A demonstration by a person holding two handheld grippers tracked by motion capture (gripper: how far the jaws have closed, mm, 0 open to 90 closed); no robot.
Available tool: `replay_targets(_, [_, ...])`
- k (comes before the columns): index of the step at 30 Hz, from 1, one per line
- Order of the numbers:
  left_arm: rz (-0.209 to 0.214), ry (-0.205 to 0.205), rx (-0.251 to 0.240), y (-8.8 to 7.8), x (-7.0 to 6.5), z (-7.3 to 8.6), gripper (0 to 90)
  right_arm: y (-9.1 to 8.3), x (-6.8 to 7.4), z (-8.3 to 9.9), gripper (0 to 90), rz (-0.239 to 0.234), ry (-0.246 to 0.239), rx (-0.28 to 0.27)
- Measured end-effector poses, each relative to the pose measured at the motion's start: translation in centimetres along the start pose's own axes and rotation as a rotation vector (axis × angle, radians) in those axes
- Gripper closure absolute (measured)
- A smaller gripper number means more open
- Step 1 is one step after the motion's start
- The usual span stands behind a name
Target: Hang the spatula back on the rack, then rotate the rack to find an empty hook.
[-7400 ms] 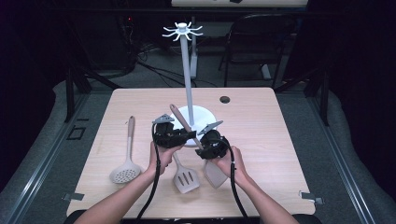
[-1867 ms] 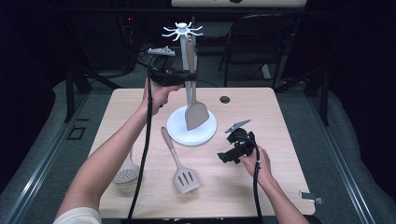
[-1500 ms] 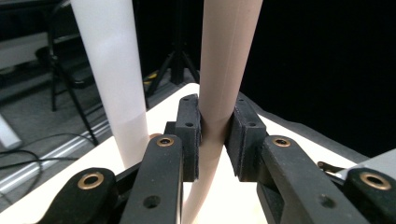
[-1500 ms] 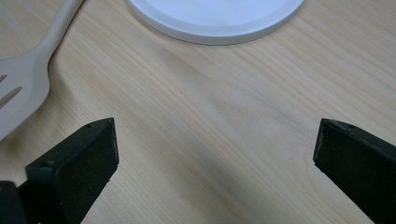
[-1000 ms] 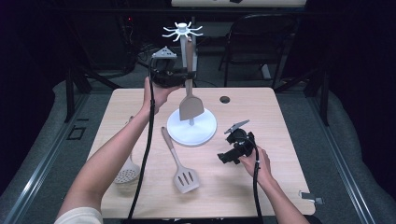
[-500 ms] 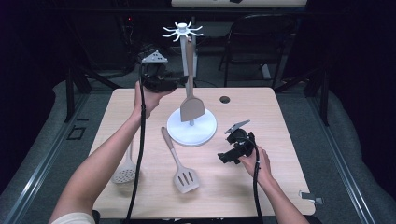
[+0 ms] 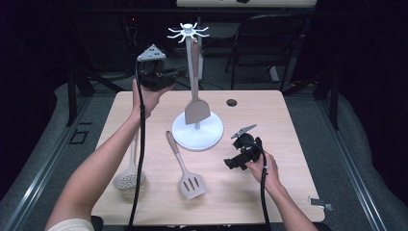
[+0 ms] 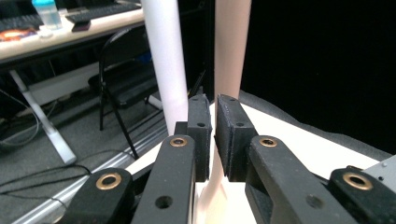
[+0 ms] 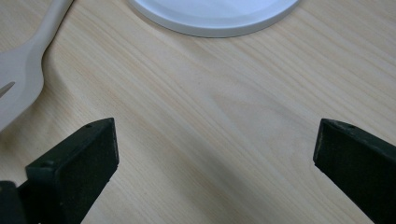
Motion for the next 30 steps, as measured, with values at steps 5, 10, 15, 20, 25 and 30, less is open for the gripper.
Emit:
replay_targets(5, [-0.006,0.015,-0.026,-0.5,-0.4,-1.3,84.7,-0.1,-0.1,0.0,0.0,0.006,0.011,0.001])
replay_targets(10, [-0.007,0.023,-0.061,-1.1,-0.6,-2.6,85.1,-0.1,-0.2,0.0,0.0,0.008,0.011,-0.003])
replay_targets(15, [-0.017,0.048,-0.092,-1.6,-0.9,-4.0,85.4,0.0,-0.2,0.0,0.0,0.007,0.001,0.007])
replay_targets(20, [-0.017,0.065,-0.115,-1.8,-1.1,-5.1,85.7,0.0,-0.3,0.1,0.0,0.006,0.007,0.001])
replay_targets(25, [-0.028,0.061,-0.119,-1.7,-0.7,-5.4,86.0,0.0,-0.1,0.0,0.0,-0.001,0.019,-0.004])
replay_targets(30, [-0.033,0.045,-0.126,-1.7,-0.4,-5.3,86.2,0.0,-0.2,0.1,0.0,0.011,0.015,-0.004])
Point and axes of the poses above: each handheld gripper's, and its own axes: y roughly forward along the jaws, z roughly out of its underside, x roughly to its left, the point moved 5 cm from there along y, roughly forward along the jaws, and after that the axes turned 11 degrees about z, right-handed, at the moved point
